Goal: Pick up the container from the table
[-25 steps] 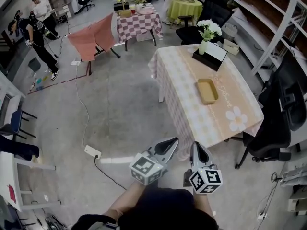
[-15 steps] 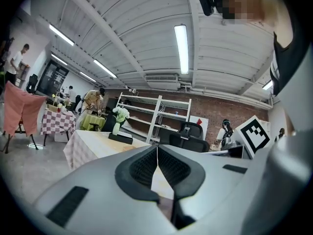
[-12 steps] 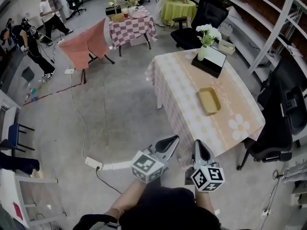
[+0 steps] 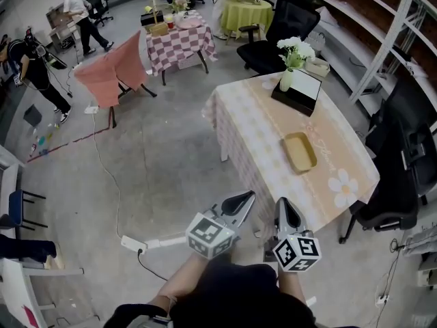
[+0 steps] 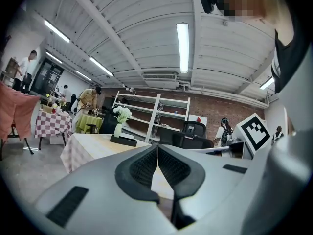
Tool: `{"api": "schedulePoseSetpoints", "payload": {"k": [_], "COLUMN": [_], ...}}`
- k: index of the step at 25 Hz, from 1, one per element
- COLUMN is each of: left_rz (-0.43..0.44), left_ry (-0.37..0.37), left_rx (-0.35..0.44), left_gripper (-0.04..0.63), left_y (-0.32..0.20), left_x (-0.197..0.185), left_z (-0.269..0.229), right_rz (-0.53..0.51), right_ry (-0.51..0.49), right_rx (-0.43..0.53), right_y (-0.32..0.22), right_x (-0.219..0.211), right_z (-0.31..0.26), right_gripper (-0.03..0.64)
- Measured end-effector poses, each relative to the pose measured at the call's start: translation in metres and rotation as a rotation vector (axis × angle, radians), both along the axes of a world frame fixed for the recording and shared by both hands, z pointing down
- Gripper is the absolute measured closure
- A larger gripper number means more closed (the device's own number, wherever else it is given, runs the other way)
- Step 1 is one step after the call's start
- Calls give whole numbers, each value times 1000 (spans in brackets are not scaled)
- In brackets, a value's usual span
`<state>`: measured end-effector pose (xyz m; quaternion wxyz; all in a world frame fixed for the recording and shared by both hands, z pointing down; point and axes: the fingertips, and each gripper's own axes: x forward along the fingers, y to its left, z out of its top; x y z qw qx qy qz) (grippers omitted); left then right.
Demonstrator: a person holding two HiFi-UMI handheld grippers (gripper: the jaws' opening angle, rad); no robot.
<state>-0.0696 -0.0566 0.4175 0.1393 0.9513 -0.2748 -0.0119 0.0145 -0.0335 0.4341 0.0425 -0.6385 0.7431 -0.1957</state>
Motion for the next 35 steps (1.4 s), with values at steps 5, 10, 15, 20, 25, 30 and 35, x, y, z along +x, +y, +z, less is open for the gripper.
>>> {"api": "schedulePoseSetpoints", "payload": {"k": [5,10,15,20,25,30,35], "left_rz": [27,40,48,41,40,41,52], "left_ry": [-12,-13,-5,-18,-30,-45,-67], "left_rx": [-6,-17,-13,-24,-34,-49,-36], "left_gripper": [583,583,583,583,583,583,583], "left_y": [-14,-24,-26,-23,-16,-13,-21], "left_x": [2,3,5,3,2,2,5], "left_z": [5,10,10,15,20,27,28], "right_rz": [24,41,63,61,70,80,73], "right_ry": [-11,-18,-25,-43,-56,-71,-74], "right_rx": [-11,-18,-27,-33,-45,-57,-58], "right_y": [-13,-22,-23,-21,-18,-15,-24], "right_x": [1,4,10,10,14,17,14], "right_z": [6,9,13,14,19,25,28], "right_gripper": [612,612,612,612,612,612,612]}}
